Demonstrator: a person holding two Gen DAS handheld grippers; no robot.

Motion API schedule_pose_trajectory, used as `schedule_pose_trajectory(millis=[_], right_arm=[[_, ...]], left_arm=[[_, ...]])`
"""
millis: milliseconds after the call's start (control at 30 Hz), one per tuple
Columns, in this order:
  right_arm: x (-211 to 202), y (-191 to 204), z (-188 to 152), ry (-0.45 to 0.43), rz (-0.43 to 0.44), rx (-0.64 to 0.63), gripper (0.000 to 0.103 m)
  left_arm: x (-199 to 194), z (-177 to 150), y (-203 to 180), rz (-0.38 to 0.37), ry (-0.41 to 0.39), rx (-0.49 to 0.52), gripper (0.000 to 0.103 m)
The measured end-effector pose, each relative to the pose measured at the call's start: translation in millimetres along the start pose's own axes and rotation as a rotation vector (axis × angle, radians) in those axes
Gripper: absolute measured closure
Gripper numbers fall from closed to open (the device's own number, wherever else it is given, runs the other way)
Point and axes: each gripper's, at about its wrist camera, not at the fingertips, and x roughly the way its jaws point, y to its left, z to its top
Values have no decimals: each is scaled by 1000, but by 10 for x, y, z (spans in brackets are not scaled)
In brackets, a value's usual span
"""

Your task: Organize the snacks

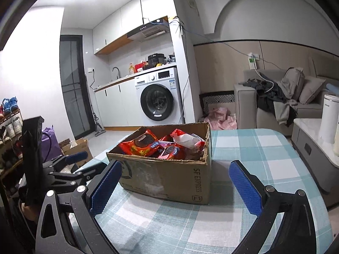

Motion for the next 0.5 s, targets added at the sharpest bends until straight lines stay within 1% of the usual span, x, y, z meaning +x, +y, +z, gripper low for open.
schedule_pose_trajectory(millis=[133,200,500], right_arm=[[31,34,-51,0,-13,-26,0],[32,48,-68,-4,-18,-36,0],[30,53,-173,-20,-31,-42,0]], left_arm=[[32,-31,-17,3,8,9,1],[8,-38,-21,-3,-4,9,1],[9,-46,-45,-13,-10,17,1]])
